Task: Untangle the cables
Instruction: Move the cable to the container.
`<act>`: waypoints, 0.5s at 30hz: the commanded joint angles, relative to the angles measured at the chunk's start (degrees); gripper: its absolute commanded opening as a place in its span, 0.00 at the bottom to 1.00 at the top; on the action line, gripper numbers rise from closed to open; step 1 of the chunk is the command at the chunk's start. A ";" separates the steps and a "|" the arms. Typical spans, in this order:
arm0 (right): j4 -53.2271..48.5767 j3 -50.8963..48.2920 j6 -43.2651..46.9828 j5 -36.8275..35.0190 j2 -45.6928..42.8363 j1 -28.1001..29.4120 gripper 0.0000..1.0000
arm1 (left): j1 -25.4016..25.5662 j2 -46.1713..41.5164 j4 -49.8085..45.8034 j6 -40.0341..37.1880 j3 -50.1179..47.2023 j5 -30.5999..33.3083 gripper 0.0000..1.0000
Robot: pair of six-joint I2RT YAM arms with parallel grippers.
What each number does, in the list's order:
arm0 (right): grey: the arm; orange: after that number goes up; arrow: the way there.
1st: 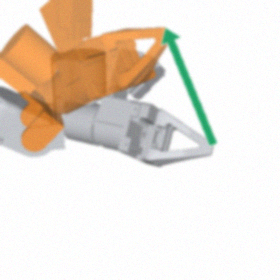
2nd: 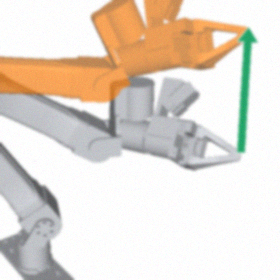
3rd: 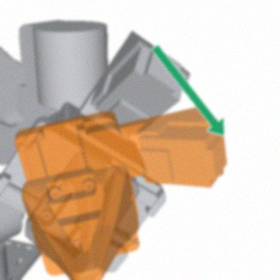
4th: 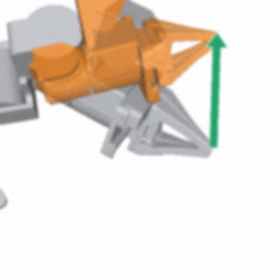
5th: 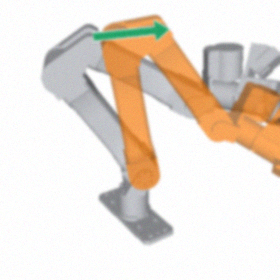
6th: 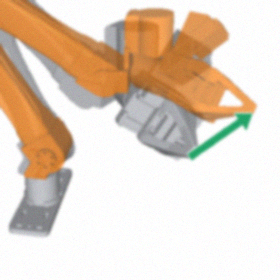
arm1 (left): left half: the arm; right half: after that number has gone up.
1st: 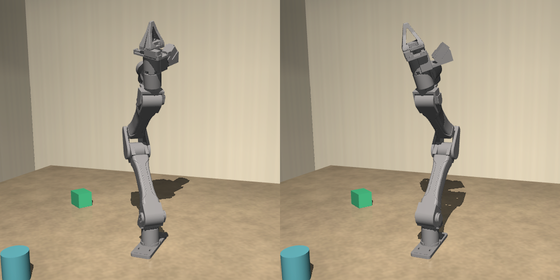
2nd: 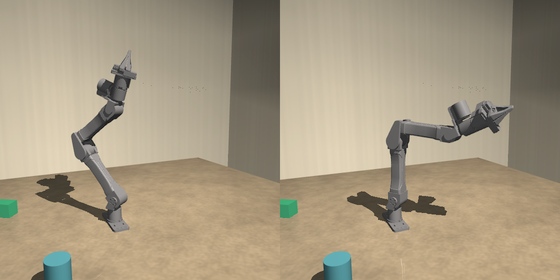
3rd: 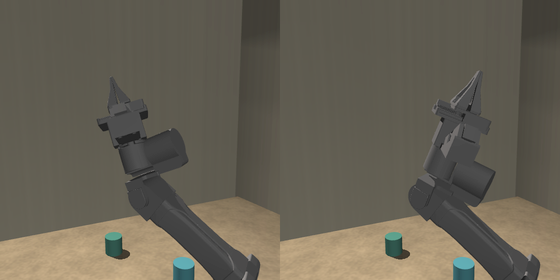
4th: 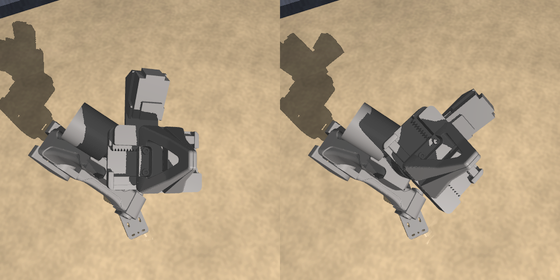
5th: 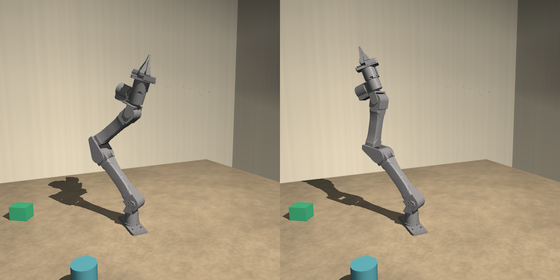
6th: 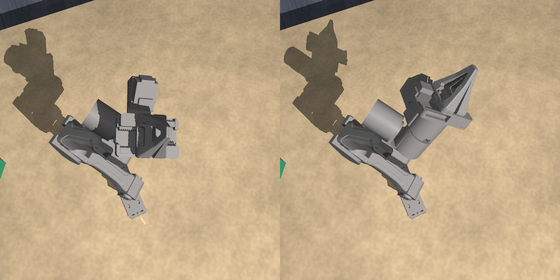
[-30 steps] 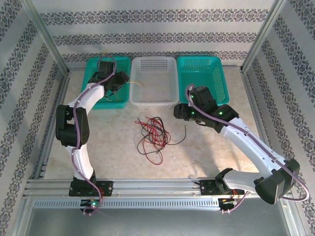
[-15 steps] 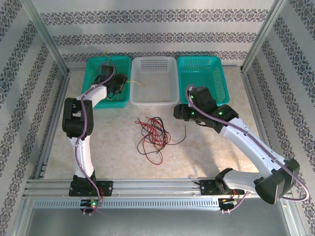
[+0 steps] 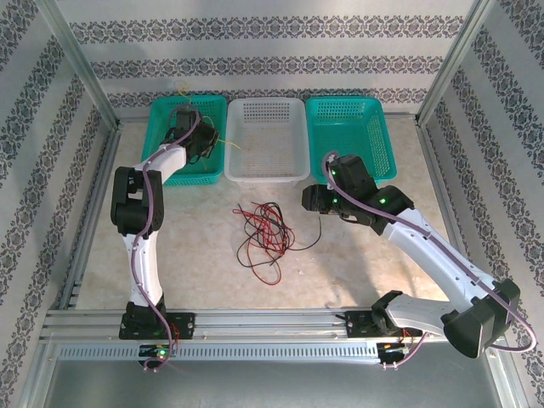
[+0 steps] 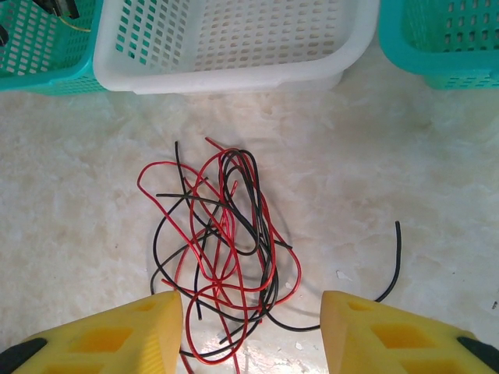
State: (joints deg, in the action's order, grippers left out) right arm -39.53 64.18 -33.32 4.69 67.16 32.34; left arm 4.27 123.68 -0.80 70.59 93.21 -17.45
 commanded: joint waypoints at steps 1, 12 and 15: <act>1.20 -0.55 -1.02 1.28 -0.01 -0.44 0.50 | -1.10 -5.16 0.76 -1.73 -0.77 2.22 0.00; 1.54 -1.23 -1.39 1.70 -1.41 0.18 0.49 | -6.64 -12.66 5.47 -4.26 -1.83 6.07 0.00; 1.82 -1.23 -1.66 1.82 -1.31 0.57 0.49 | -8.23 -11.60 7.83 -3.50 -3.22 4.66 0.00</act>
State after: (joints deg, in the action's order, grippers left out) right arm -38.76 63.57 -33.87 5.67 66.81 32.40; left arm -2.42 111.74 3.49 67.44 92.33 -13.21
